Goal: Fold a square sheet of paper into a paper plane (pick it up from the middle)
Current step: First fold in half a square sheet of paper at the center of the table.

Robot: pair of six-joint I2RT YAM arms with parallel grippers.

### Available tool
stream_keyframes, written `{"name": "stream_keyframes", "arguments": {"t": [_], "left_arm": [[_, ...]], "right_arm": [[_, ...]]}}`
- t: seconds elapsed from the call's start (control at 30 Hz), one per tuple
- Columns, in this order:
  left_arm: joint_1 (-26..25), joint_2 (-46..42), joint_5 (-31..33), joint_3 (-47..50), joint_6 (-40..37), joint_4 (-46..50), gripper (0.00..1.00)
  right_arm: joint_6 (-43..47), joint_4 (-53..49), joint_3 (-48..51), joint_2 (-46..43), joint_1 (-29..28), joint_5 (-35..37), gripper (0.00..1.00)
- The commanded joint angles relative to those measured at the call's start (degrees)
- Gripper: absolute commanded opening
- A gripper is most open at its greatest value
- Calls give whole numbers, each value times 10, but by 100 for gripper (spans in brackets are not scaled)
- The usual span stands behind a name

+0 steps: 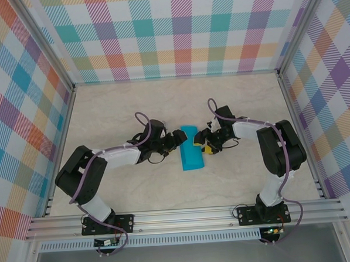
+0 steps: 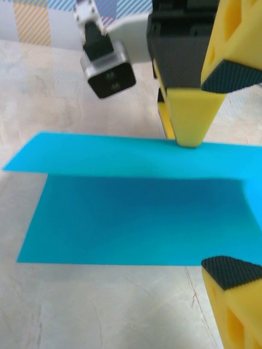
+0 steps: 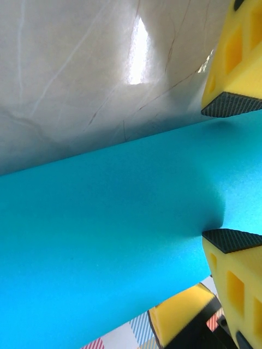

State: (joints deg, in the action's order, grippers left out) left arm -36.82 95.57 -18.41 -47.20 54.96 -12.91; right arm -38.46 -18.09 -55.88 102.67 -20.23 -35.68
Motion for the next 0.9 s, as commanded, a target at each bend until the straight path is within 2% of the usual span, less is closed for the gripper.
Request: {"name": "stream_keyframes", "arguments": {"t": [0.0, 0.33, 0.5, 0.6, 0.87], "left_arm": [[-11, 21, -12, -19, 0, -17, 71], [-15, 52, -46, -27, 6, -35, 37], [-15, 56, -61, -28, 0, -37, 15], [-15, 56, -60, -30, -13, -27, 7], [-6, 56, -76, -67, -95, 56, 3]], "right_arm": [[8, -9, 1, -10, 4, -16, 59], [-7, 7, 13, -15, 5, -26, 59], [-13, 14, 15, -19, 9, -35, 59], [-10, 15, 16, -25, 12, -42, 59], [80, -30, 1, -34, 31, -70, 62]]}}
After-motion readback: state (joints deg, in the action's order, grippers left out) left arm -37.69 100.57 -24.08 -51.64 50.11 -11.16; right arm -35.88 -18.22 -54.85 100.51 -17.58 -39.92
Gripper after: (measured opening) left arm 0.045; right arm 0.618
